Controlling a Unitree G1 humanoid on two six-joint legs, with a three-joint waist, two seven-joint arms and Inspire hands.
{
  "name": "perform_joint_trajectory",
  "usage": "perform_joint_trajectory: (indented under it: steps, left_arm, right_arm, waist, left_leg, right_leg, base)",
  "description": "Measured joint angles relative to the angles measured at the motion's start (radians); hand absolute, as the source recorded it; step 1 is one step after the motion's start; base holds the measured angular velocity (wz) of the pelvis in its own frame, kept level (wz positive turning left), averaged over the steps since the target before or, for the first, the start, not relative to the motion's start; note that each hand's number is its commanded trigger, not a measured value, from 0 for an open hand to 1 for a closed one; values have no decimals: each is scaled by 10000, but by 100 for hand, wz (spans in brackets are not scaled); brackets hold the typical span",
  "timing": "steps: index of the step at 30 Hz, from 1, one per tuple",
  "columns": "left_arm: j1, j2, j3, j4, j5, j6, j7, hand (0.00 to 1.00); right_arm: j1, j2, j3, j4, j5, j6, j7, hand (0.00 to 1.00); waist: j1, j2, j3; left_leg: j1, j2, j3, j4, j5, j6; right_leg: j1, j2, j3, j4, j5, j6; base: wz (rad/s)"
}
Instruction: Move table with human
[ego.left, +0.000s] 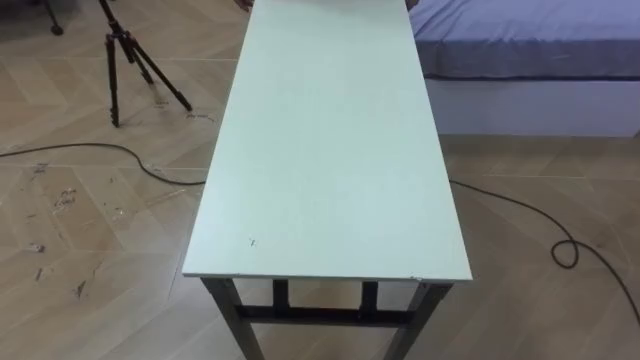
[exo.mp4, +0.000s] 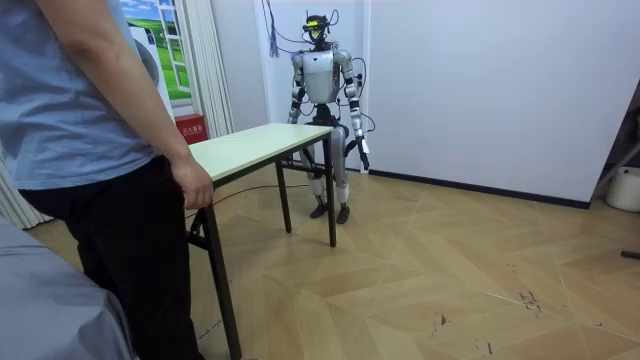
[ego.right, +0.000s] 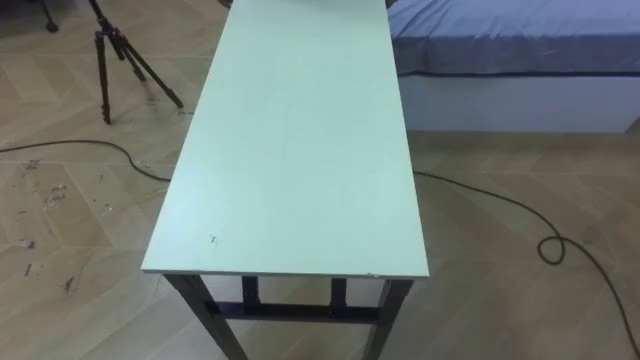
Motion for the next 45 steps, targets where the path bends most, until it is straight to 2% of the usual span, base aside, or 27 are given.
perform_joint_trajectory:
  steps: [4,10,16,21,25,27,31,35,39,45]
  left_arm:
    - [3,0,-4,-27,3,0,1,0]
    - [-1,-3,-4,-29,-2,-6,1,0]
    - [-134,-44,-258,16,-500,-82,2,0]
    - [-94,-24,-550,68,-2077,-76,-246,0]
    - [-17,61,-539,66,-3035,-51,-967,0]
    - [-26,112,-548,-202,-3460,32,-1374,0]
    - [57,144,-597,-1095,-4080,100,-1903,0]
    - [-54,143,-1103,-1904,-4839,74,-2601,0]
    - [39,127,-1401,-2637,-5417,43,-3463,0]
    - [513,107,-2503,-4092,-6792,67,-4141,0]
  right_arm:
    - [-6,-1,85,6,3,-5,-1,0]
    - [-11,1,119,63,13,-9,4,0]
    - [-32,24,192,63,70,-96,9,0]
    - [-20,67,195,99,427,-76,151,0]
    - [-52,87,163,79,920,-46,615,0]
    - [-41,79,161,-122,1284,31,986,0]
    - [11,78,192,-859,1782,182,1414,0]
    - [-3,94,525,-1781,2222,150,2042,0]
    - [577,125,902,-3304,2504,172,2656,0]
    - [1505,174,1780,-5818,3892,488,3442,0]
  waist:
    - [1,-1,-17]
    - [19,-23,5]
    - [11,-48,8]
    - [2,-123,6]
    - [3,-103,8]
    - [-5,-51,-21]
    - [73,-58,-6]
    - [58,-37,-19]
    - [61,-35,-16]
    - [65,-32,-15]
  left_leg:
    - [5,-4,-4,-2,0,0]
    - [184,3,-23,-50,-1,-2]
    - [166,5,-22,-63,-1,-3]
    - [142,9,13,-61,-1,-2]
    - [-12,9,-133,10,-1,-3]
    - [-150,11,-280,28,-1,-3]
    - [-182,22,-245,80,-1,-3]
    - [-270,36,-206,98,-2,-4]
    - [-264,41,-174,102,-3,-5]
    - [-195,20,-237,116,-3,-5]
  right_leg:
    - [46,11,-1,-116,6,5]
    - [267,41,-1,-166,28,9]
    - [268,43,-5,-190,28,9]
    - [337,39,-41,-296,28,11]
    - [253,29,-105,-309,28,11]
    - [131,15,-276,-296,28,10]
    - [132,15,-276,-287,29,10]
    - [142,4,-300,-219,31,10]
    - [113,-18,-324,-138,30,11]
    - [122,-39,-281,-78,34,17]
  base:
    - [0]
    - [1]
    - [0]
    - [3]
    - [5]
    - [19]
    - [3]
    - [2]
    - [0]
    - [-2]
